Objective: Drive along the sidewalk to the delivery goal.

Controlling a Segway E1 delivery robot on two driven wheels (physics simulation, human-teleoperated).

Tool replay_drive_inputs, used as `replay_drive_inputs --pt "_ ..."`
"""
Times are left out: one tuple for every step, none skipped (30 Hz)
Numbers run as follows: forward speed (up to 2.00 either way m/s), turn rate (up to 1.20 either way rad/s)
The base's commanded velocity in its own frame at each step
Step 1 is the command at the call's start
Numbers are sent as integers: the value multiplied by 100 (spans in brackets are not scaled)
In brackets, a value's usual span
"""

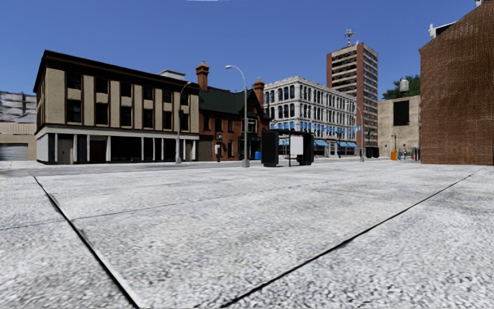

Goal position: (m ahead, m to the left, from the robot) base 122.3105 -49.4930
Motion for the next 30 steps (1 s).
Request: replay_drive_inputs --pt "200 60" --pt "200 60" --pt "200 60" --pt "200 60" --pt "200 60" --pt "200 60" --pt "200 60" --pt "200 60" --pt "200 60" --pt "200 60" --pt "200 60" --pt "200 63" --pt "200 63" --pt "200 66" --pt "200 67" --pt "200 68" --pt "200 68" --pt "200 68" --pt "200 68" --pt "200 68" --pt "200 68" --pt "200 68" --pt "200 68" --pt "200 68" --pt "200 68" --pt "200 68" --pt "200 68" --pt "200 68" --pt "200 68" --pt "200 68"
